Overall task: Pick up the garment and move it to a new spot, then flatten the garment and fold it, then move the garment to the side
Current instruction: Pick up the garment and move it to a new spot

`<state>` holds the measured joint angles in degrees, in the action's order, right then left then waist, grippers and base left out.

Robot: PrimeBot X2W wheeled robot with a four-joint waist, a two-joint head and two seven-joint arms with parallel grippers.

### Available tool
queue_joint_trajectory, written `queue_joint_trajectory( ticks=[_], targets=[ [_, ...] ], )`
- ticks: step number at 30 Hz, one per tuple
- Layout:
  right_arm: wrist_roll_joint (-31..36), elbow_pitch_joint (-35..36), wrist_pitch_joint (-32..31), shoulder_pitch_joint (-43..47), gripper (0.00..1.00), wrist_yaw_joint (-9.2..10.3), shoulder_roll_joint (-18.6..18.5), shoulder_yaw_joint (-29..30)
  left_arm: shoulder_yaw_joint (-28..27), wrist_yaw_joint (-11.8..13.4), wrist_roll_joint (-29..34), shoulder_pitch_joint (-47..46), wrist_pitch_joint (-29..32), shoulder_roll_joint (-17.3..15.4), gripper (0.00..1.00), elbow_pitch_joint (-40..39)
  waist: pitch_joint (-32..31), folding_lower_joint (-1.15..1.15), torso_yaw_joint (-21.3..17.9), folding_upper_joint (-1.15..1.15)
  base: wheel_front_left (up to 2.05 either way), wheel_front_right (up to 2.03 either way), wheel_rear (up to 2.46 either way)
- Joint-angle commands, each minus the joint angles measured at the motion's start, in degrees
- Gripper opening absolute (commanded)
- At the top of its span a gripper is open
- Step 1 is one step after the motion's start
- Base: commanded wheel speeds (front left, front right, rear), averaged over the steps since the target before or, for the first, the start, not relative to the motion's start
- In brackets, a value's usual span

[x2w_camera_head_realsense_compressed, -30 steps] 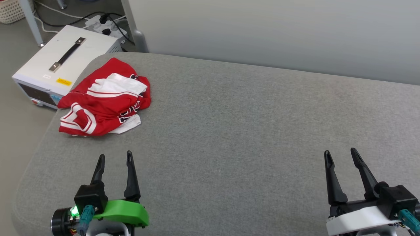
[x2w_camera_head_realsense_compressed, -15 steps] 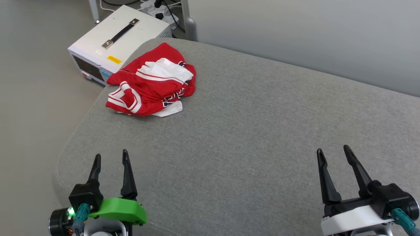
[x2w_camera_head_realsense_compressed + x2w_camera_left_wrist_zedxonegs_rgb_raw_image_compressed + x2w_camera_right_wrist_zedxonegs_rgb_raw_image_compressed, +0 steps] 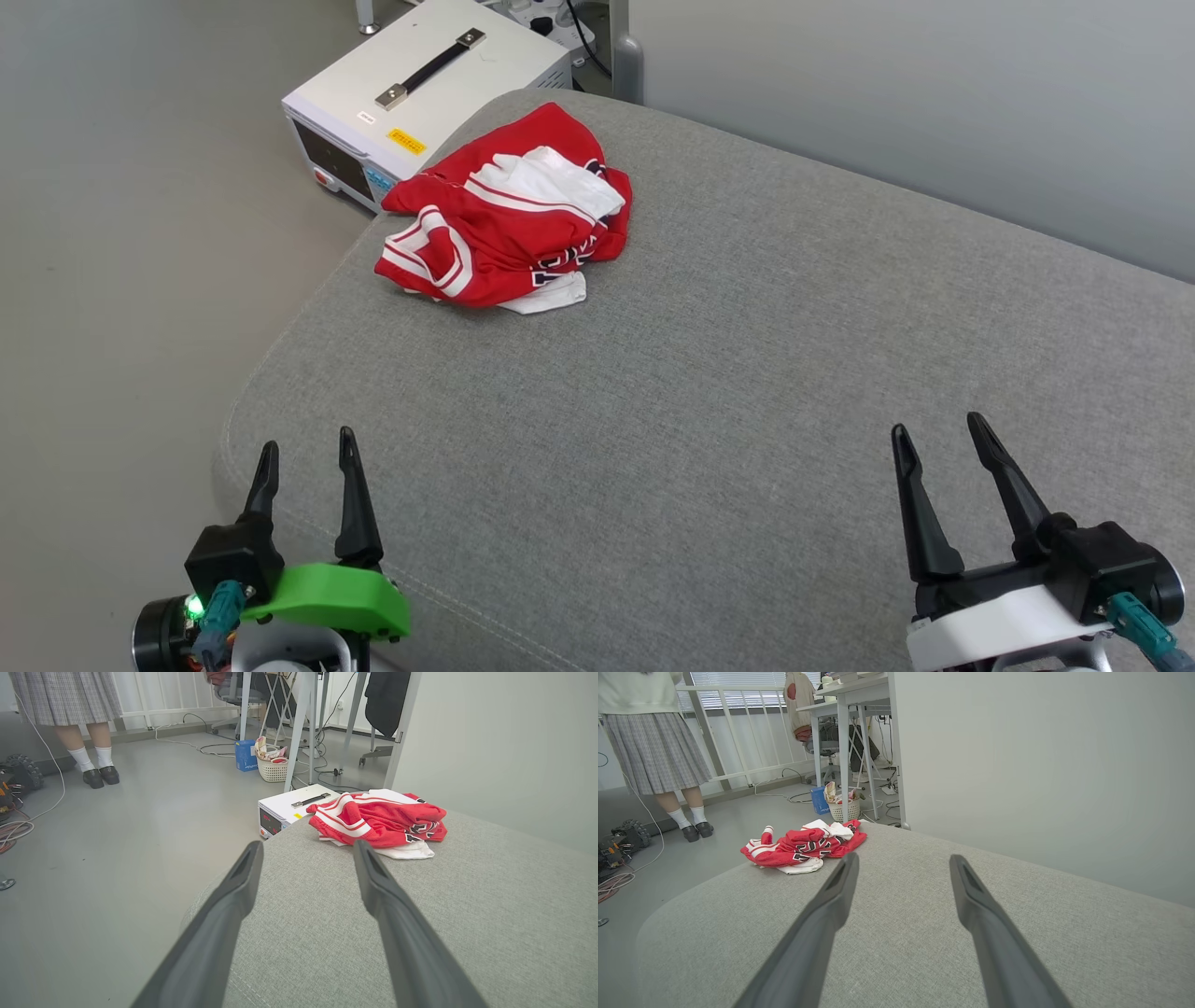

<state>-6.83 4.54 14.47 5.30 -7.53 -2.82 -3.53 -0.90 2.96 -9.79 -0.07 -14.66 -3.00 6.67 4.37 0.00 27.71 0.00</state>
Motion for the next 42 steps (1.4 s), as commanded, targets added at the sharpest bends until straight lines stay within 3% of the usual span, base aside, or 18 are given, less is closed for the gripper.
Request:
queue_joint_trajectory(
  ticks=[1,6,11,16,23,28,35,42],
  targets=[
    [0.6,0.3,0.5,-0.9,1.0,0.04,-0.1,-0.1,-0.3,-0.5,-0.5,-0.7,-0.3,0.1,1.0,0.1,0.1,0.0,-0.1,0.0,0.0,0.0,0.0],
    [1.0,0.8,0.5,-1.9,1.0,0.04,-0.3,-0.5,-2.8,-4.1,-0.1,-4.7,-0.3,-0.2,1.0,0.4,1.4,0.0,-1.4,0.0,0.0,0.0,0.0],
    [1.4,1.6,0.5,-3.5,1.0,0.04,-1.5,-0.7,-5.5,-8.0,0.0,-13.7,-0.3,-3.1,1.0,2.0,4.2,0.0,-3.8,0.0,0.0,0.0,0.0],
    [1.6,2.6,0.5,-5.8,1.0,0.04,-2.9,-0.9,-5.7,-10.0,-1.5,-24.9,-0.3,-8.6,1.0,5.9,8.3,0.0,-7.0,0.0,0.0,0.0,0.0],
    [1.8,4.4,0.5,-9.0,1.0,0.04,-4.7,-1.0,1.0,-10.4,-9.0,-40.8,3.5,-16.7,1.0,14.7,14.0,0.0,-10.6,0.0,0.0,0.0,0.0],
    [2.0,5.7,0.5,-11.0,1.0,0.04,-5.3,-1.1,8.6,-10.4,-17.1,-49.3,12.0,-22.6,1.0,18.9,17.0,0.0,-12.8,0.0,0.0,0.0,0.0],
    [2.1,6.7,0.5,-13.2,1.0,0.04,-6.0,-1.5,20.4,-10.4,-29.2,-57.3,32.3,-29.3,1.0,22.4,20.8,0.0,-15.5,0.0,0.0,0.0,0.0],
    [2.2,7.4,0.5,-15.0,1.0,0.04,-6.7,-1.8,29.1,-10.4,-36.7,-62.1,49.1,-32.2,1.0,24.6,24.9,0.0,-17.9,0.0,0.0,0.0,0.0]
  ],
)
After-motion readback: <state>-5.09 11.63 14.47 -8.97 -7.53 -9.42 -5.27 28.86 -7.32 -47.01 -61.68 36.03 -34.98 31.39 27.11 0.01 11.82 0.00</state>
